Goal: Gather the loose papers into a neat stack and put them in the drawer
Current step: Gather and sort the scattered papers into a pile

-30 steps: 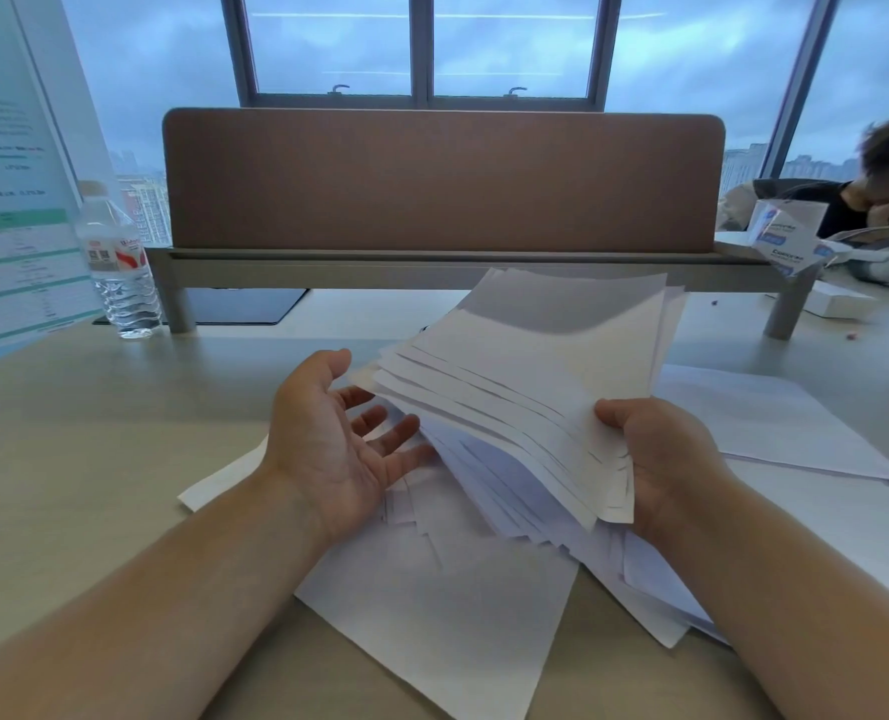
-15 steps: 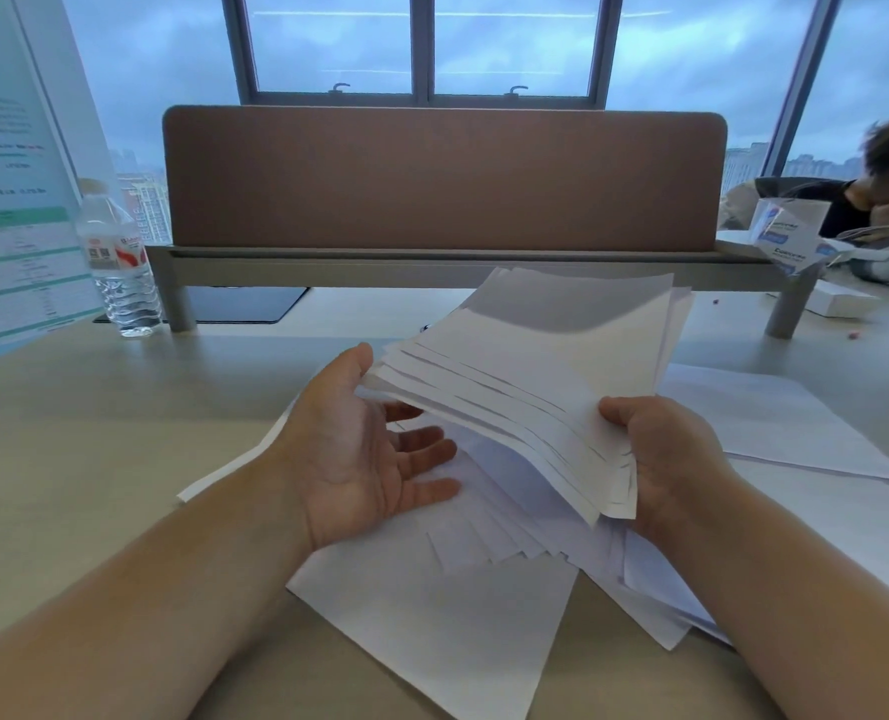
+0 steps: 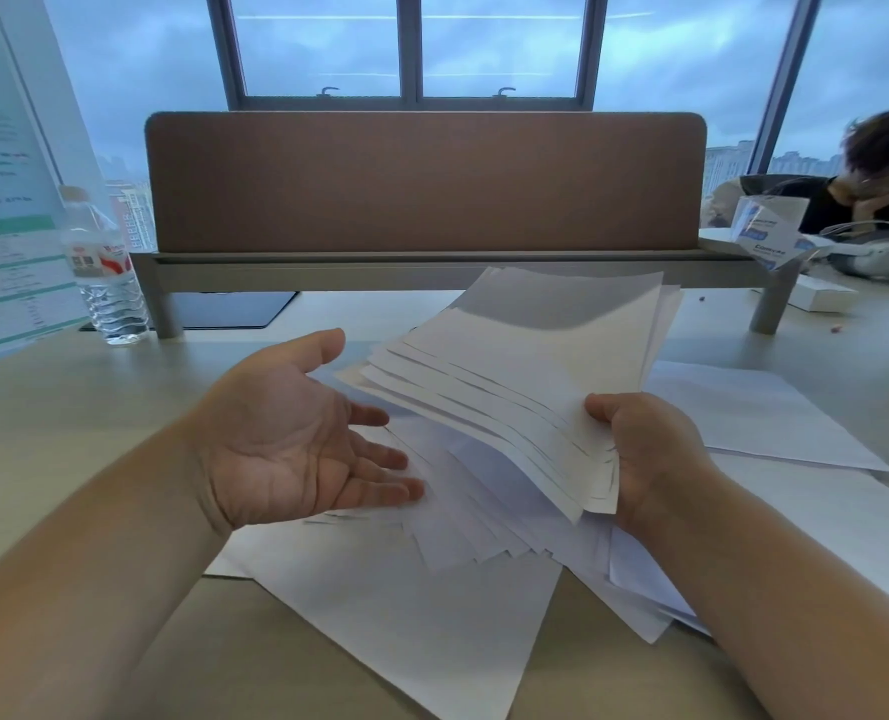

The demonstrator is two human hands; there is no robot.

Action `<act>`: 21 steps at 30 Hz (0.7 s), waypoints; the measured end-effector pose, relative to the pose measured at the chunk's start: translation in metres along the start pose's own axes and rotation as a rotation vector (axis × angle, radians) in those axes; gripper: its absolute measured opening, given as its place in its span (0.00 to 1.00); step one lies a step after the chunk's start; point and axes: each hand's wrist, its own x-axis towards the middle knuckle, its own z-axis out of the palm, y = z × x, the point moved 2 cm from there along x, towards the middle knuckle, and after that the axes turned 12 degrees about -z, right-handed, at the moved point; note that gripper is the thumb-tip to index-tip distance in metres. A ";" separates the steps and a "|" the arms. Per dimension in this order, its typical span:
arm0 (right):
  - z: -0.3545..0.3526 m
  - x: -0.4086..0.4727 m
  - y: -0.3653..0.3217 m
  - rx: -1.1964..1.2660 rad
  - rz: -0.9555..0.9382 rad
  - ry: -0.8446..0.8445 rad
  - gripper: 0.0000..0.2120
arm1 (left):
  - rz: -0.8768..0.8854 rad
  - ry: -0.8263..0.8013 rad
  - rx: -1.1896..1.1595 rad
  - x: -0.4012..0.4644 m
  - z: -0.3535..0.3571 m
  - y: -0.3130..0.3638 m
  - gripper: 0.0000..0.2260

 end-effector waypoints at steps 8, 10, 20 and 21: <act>0.001 -0.003 -0.002 -0.011 -0.007 0.007 0.08 | 0.096 0.111 -0.142 0.015 0.006 -0.008 0.33; 0.001 -0.003 -0.001 -0.016 -0.022 0.004 0.09 | 0.120 0.108 -0.144 0.021 0.008 -0.010 0.31; 0.000 0.000 0.001 -0.025 -0.036 0.008 0.10 | 0.273 0.118 0.128 0.041 0.016 -0.022 0.27; 0.000 0.000 0.001 -0.026 -0.034 0.010 0.09 | 0.281 0.117 0.147 0.040 0.018 -0.023 0.27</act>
